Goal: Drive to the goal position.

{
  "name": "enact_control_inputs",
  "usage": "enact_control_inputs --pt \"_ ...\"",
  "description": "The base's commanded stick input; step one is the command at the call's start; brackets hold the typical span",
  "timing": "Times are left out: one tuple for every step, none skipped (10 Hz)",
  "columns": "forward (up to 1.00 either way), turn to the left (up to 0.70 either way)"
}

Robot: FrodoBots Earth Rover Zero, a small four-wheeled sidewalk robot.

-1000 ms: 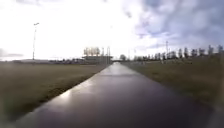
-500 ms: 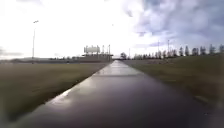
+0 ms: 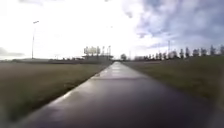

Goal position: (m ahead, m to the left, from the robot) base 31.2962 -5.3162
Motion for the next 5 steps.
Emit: enact_control_inputs --pt "1.00 0.00" --pt "1.00 0.00" --pt "1.00 0.00" --pt "1.00 0.00" --pt "1.00 0.00"
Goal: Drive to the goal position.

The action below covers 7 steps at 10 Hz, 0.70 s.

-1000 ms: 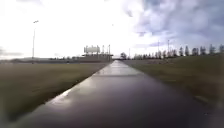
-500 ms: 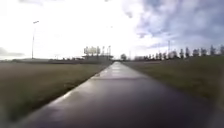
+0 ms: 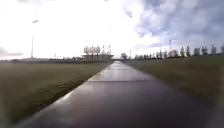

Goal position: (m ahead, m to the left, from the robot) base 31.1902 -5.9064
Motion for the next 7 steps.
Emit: enact_control_inputs --pt "1.00 0.00" --pt "1.00 0.00" --pt "1.00 0.00" --pt "1.00 0.00" --pt "1.00 0.00" --pt "1.00 0.00" --pt "1.00 0.00"
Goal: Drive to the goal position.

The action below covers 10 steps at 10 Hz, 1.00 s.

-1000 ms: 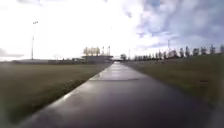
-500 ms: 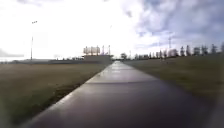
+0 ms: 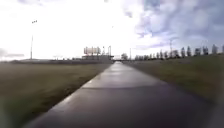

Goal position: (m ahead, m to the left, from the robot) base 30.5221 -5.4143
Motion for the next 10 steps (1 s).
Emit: enact_control_inputs --pt "1.00 0.00" --pt "1.00 -0.06" --pt "1.00 -0.31" --pt "1.00 -0.40" --pt "1.00 -0.40" --pt "1.00 -0.40" --pt "1.00 -0.34" --pt "1.00 0.00" --pt "1.00 0.00" --pt "1.00 0.00"
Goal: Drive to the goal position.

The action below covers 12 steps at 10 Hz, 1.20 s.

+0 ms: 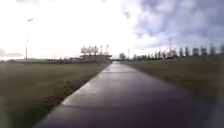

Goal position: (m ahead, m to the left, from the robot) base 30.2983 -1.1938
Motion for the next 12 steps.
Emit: enact_control_inputs --pt "1.00 0.00" --pt "1.00 0.00" --pt "1.00 -0.01" --pt "1.00 -0.03" --pt "1.00 -0.28" --pt "1.00 -0.40" --pt "0.96 0.00" --pt "0.24 0.00" --pt "0.00 0.00" --pt "0.00 0.00" --pt "0.00 0.00" --pt "0.00 0.00"
